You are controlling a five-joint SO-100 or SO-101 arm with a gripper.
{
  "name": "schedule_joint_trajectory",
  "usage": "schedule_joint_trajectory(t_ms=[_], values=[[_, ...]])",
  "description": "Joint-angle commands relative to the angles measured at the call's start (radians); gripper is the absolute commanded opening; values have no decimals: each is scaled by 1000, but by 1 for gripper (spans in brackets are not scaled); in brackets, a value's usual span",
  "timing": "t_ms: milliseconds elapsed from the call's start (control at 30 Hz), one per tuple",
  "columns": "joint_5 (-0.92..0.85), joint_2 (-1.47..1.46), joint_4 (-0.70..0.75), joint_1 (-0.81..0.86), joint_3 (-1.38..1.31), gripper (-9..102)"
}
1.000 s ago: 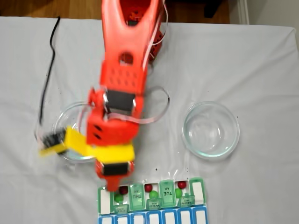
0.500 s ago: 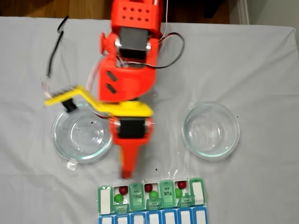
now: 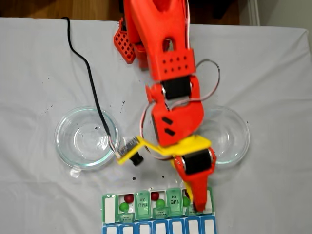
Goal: Sort medicines into box.
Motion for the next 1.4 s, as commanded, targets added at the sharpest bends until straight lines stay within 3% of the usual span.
schedule_joint_trajectory(t_ms=[0,400,933,1367], values=[[5,-54,-41,-49,-166,0],[-8,-181,-123,-25,-249,0],[6,-222,-109,23,-290,0],[17,-212,14,5,-281,0]])
